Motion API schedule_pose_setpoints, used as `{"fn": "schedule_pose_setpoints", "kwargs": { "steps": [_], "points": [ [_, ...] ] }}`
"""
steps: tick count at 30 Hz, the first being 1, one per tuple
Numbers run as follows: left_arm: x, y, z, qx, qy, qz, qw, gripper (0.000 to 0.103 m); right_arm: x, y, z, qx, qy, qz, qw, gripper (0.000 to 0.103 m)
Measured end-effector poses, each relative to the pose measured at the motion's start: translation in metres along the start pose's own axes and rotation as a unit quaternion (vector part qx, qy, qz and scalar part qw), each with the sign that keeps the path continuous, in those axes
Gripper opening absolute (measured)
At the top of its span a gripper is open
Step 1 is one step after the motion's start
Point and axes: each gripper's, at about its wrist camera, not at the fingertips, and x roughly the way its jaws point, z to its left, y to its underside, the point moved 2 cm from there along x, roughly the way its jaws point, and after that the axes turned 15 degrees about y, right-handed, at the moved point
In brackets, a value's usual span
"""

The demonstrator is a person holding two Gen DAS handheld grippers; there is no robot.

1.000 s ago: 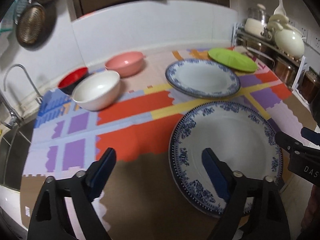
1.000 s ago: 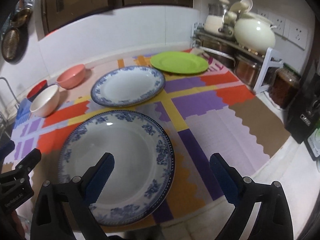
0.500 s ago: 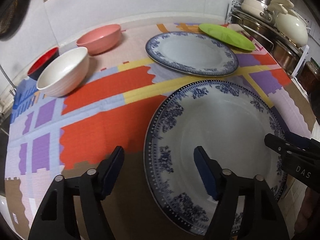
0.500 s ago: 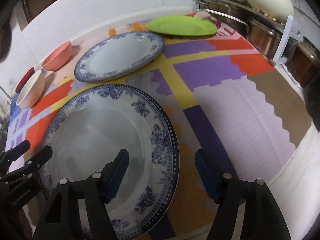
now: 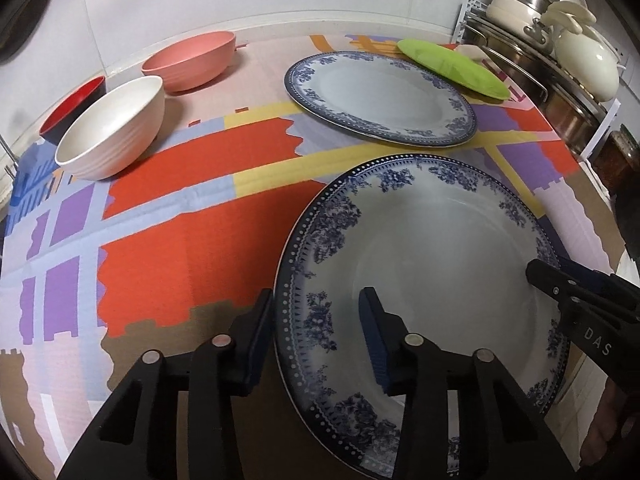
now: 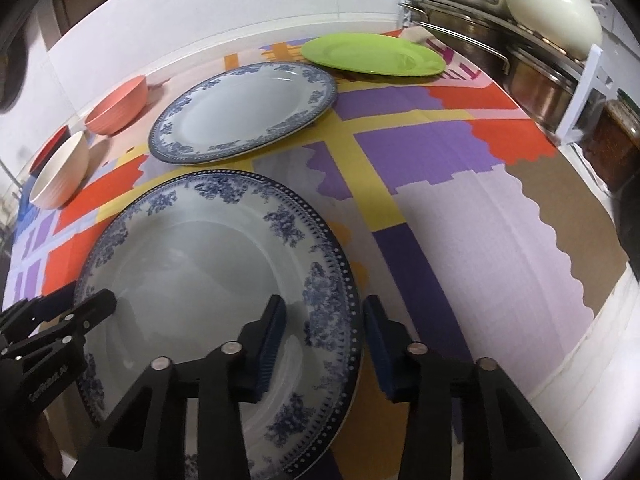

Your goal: Organize plates and bowls

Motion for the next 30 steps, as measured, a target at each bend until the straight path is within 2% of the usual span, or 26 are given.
{"fn": "schedule_pose_setpoints", "kwargs": {
  "steps": [9,17,30],
  "points": [
    [-0.013,0.001,0.009,-0.009,-0.012,-0.012,0.9998,0.038,-0.006,0.0,0.005,-0.012,0.005,-0.006,1.0,0.038],
    [-0.046,0.004,0.031,-0.024,-0.03,-0.038,0.9985,0.038,-0.026,-0.006,0.023,-0.023,-0.007,-0.017,1.0,0.038],
    [-0.102,0.025,0.095,-0.077,-0.073,-0.078,0.9914,0.038,-0.066,-0.012,0.09,-0.072,-0.044,-0.052,0.995,0.038]
  ]
}}
